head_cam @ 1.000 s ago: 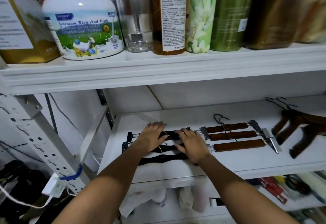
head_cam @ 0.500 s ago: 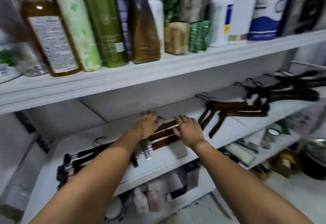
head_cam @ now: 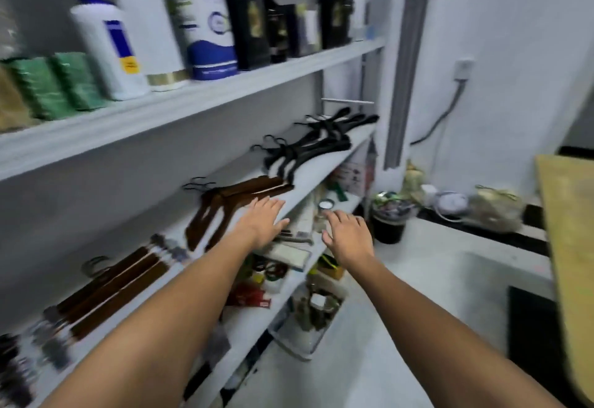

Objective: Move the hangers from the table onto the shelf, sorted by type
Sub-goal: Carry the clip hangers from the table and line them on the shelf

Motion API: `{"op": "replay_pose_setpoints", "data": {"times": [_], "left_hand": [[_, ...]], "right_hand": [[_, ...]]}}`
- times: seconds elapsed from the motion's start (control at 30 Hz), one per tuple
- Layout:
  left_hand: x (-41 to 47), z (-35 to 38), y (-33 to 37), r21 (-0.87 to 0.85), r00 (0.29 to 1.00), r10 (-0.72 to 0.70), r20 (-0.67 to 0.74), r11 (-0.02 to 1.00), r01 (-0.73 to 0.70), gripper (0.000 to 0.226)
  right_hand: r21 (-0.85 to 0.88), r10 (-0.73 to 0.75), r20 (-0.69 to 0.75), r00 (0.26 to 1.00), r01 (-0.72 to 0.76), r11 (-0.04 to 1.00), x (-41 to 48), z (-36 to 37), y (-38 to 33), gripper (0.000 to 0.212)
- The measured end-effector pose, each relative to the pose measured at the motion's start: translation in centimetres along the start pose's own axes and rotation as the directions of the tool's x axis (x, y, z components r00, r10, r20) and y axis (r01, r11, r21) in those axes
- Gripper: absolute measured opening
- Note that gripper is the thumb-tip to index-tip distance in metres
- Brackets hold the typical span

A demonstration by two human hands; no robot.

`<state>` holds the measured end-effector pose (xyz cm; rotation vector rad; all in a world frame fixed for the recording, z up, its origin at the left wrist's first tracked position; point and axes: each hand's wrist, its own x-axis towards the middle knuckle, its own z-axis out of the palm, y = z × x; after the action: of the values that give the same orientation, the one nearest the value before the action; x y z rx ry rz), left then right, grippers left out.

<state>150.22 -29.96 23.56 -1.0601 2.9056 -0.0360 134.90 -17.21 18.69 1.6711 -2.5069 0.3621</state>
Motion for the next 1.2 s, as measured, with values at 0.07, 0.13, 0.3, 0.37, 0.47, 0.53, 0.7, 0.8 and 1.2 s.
{"op": "replay_pose_setpoints", "data": {"times": [0.07, 0.13, 0.3, 0.37, 0.47, 0.53, 0.7, 0.8, 1.2], "left_hand": [[2.6, 0.1, 5.0, -0.004, 0.995, 0.095, 0.006, 0.995, -0.095, 0.058], [5.2, 0.3, 9.8, -0.011, 0.982, 0.191, 0.013, 0.982, -0.191, 0.058], [10.5, 0.9, 20.8, -0.007, 0.907, 0.422, -0.005, 0.907, -0.422, 0.058], [12.7, 1.3, 25.0, 0.012, 0.871, 0.491, -0.012, 0.871, -0.491, 0.058], [15.6, 1.8, 32.2, 0.016, 0.790, 0.613, 0.003, 0.790, -0.613, 0.059], [16.9, 2.0, 36.6, 0.007, 0.722, 0.692, 0.006, 0.722, -0.692, 0.059], [20.5, 2.7, 46.5, 0.011, 0.547, 0.837, 0.007, 0.547, -0.837, 0.058], [23.0, 2.7, 51.0, -0.009, 0.472, 0.881, 0.019, 0.473, -0.881, 0.058], [28.5, 3.6, 64.5, -0.046, 0.251, 0.963, 0.096, 0.256, -0.966, 0.057]], "right_hand": [[0.002, 0.117, -0.012, 0.993, -0.117, 0.993, -1.6, -0.4, 5.0, 0.048], [-0.006, 0.222, -0.029, 0.975, -0.222, 0.975, -3.4, -0.7, 9.6, 0.047], [-0.045, 0.458, -0.053, 0.888, -0.460, 0.887, -7.6, -1.7, 19.1, 0.046], [-0.053, 0.541, -0.062, 0.839, -0.544, 0.837, -9.4, -2.1, 22.3, 0.046], [-0.072, 0.649, -0.078, 0.757, -0.653, 0.754, -12.5, -2.6, 27.4, 0.047], [-0.103, 0.710, -0.097, 0.698, -0.717, 0.690, -14.3, -3.0, 30.3, 0.047], [-0.146, 0.839, -0.110, 0.533, -0.843, 0.517, -16.7, -4.2, 36.9, 0.047], [-0.162, 0.879, -0.117, 0.462, -0.882, 0.442, -17.2, -5.2, 40.2, 0.047], [-0.118, 0.971, -0.140, 0.192, -0.977, 0.176, -20.1, -5.2, 48.5, 0.048]]}}
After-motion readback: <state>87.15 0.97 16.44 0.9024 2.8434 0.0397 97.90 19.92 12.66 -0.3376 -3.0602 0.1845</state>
